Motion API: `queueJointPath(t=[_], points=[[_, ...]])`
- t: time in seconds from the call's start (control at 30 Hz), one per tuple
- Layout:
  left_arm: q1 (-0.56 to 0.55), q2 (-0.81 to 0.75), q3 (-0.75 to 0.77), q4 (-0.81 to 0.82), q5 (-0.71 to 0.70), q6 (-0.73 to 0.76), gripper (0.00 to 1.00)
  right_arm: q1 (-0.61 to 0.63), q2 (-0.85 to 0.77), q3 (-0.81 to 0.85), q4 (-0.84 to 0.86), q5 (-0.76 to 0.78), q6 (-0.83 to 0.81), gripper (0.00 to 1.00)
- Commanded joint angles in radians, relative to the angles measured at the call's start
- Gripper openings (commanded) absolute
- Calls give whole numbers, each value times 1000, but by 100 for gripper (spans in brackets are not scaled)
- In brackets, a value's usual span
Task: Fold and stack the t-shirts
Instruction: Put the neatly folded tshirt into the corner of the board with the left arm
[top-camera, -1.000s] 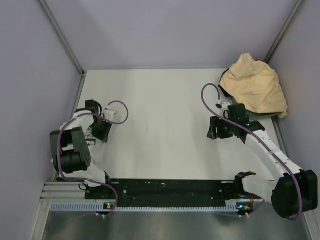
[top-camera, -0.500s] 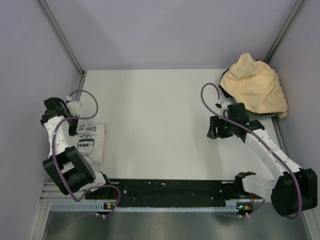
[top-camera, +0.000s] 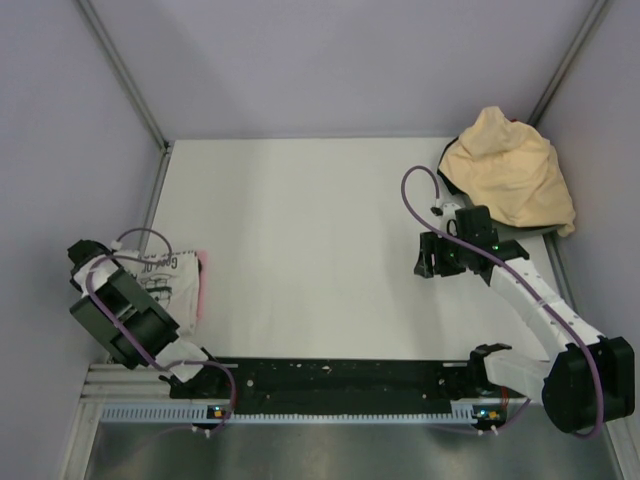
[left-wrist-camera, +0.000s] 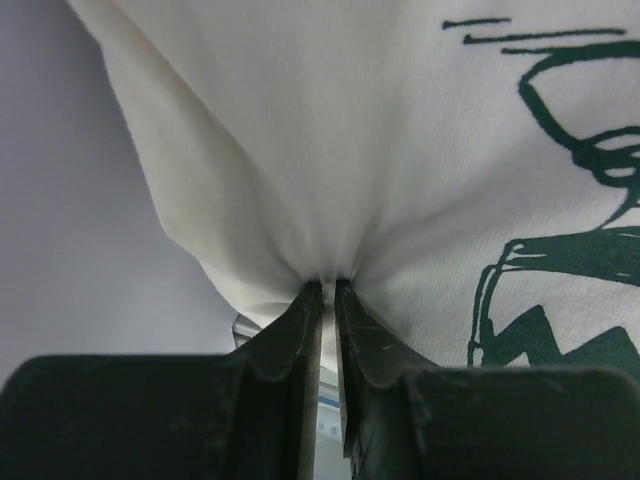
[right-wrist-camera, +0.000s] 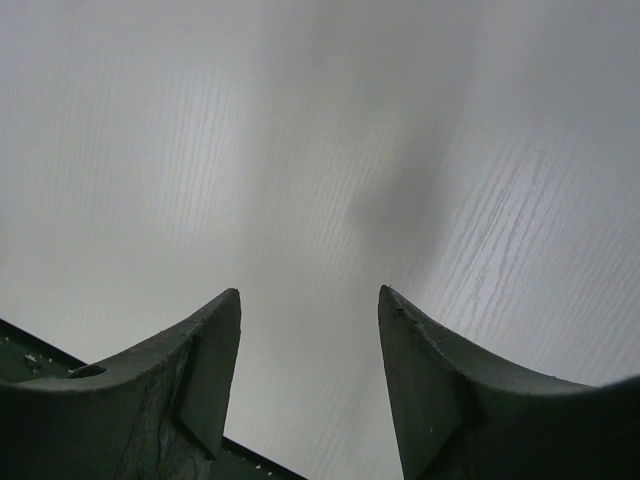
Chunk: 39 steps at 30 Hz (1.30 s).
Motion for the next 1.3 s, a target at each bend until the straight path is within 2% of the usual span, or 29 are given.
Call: queueJointPath(t=[0.0,0.1,0.27,0.47,0.8,0.97,1.1,1.2,1.27], points=[[21,4,39,26,49,26,18,-5,-3,54,9,5,-9,57],[-6,-21,131,-74,158,21,21,-5,3,57,9,5,-12,57],[-105,5,255,-93,174,-25,23,-5,8,60,7,5,-13,57],[-146,217,409,-88,79,-85,10,-5,1,60,4,14,-16,57],[-207,375,493,67,-24,-132,9,-5,0,71,0,25,-18,57],[-212,345,493,148,-87,-137,15,-8,-22,66,-3,26,-20,57],[-250,244,428,216,-87,-118,16,-7,-22,72,-3,26,-18,57],[-339,99,341,208,21,-103,34,-8,-17,78,0,40,-18,61],[-410,-5,308,182,119,-118,69,-7,-14,80,13,37,-21,63]])
